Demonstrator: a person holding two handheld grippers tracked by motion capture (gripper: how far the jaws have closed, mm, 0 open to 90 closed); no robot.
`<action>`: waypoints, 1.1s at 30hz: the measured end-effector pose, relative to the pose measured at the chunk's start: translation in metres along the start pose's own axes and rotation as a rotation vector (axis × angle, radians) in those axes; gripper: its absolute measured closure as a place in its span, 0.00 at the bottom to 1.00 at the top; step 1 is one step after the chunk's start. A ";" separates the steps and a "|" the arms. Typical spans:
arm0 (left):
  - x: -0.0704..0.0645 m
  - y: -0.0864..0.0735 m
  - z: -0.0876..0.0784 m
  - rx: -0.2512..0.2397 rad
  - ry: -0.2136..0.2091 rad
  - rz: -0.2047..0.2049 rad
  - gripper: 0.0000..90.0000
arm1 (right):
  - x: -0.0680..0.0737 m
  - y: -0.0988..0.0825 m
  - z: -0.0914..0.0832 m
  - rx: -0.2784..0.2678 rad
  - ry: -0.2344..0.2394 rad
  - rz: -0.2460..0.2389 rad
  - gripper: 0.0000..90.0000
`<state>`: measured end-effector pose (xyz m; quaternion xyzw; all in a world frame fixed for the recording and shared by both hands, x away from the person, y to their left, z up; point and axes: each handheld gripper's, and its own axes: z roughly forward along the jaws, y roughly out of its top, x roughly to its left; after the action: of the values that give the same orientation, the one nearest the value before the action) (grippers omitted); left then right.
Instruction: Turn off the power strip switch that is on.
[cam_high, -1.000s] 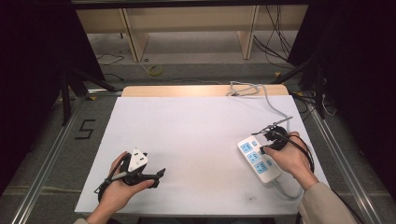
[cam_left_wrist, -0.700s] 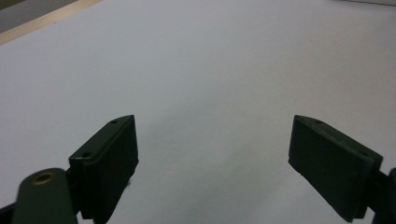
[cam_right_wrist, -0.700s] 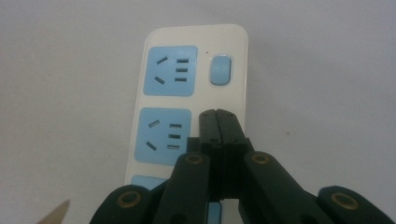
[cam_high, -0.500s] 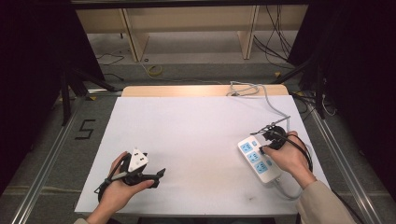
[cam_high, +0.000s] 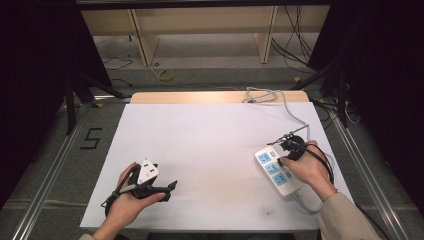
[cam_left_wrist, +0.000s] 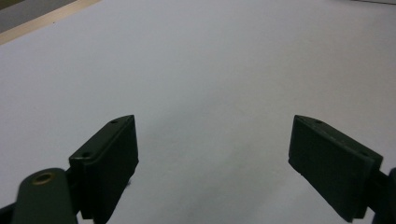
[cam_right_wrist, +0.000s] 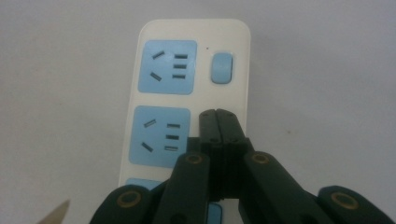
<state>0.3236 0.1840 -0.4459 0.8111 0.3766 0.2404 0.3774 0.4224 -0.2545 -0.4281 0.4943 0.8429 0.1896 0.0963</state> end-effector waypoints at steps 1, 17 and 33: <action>0.000 0.000 0.000 -0.001 0.000 -0.002 0.17 | 0.000 0.000 0.000 0.002 0.000 0.001 1.00; 0.000 0.000 0.001 0.001 -0.001 0.000 0.17 | -0.002 0.001 0.003 0.024 0.010 0.016 1.00; -0.001 0.000 0.001 0.007 -0.004 0.002 0.17 | -0.003 0.002 0.004 0.036 0.017 0.020 1.00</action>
<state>0.3236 0.1834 -0.4464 0.8134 0.3757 0.2380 0.3751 0.4267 -0.2553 -0.4305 0.5029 0.8419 0.1796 0.0781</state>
